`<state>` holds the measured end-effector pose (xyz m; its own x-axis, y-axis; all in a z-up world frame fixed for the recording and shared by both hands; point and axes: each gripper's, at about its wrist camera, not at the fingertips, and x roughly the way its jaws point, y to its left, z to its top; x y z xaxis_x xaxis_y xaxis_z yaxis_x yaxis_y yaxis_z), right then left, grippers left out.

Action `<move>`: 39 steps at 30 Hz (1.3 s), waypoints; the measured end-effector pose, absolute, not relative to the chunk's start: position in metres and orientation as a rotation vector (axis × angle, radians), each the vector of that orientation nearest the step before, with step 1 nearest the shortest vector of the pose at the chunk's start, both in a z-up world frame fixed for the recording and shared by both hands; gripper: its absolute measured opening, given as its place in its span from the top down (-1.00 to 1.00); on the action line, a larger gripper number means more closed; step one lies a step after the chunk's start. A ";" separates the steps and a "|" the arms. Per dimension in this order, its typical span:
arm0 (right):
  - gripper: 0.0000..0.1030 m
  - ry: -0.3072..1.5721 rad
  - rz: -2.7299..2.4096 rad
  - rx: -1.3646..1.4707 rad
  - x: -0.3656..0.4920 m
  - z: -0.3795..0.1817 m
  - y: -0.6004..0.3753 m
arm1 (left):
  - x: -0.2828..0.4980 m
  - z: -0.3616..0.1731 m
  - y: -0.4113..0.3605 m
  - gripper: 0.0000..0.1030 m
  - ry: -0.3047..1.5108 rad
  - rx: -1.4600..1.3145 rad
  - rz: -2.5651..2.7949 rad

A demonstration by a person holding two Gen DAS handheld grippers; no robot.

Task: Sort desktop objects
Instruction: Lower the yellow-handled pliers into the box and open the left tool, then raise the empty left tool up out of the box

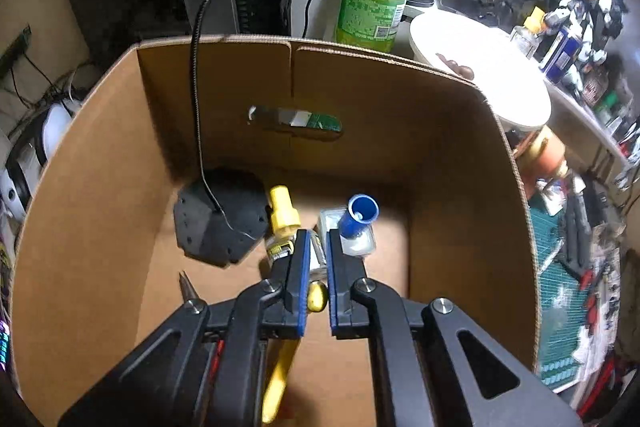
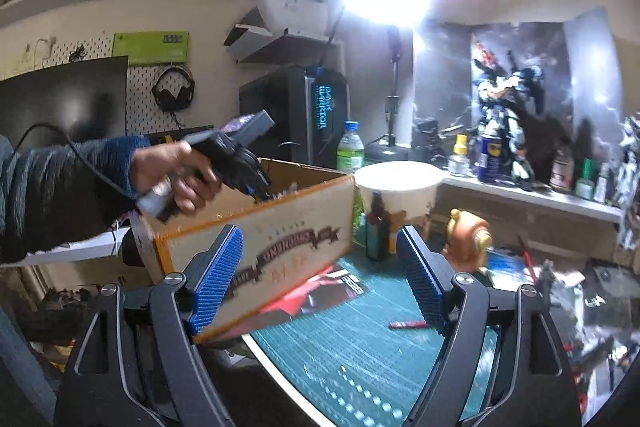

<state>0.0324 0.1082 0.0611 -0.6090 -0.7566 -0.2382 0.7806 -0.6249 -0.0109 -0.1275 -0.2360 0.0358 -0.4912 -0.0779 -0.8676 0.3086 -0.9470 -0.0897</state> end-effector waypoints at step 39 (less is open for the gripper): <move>-0.58 0.157 -2.139 0.609 0.007 0.144 0.082 | 0.090 0.162 -0.110 -1.00 0.030 0.631 -2.626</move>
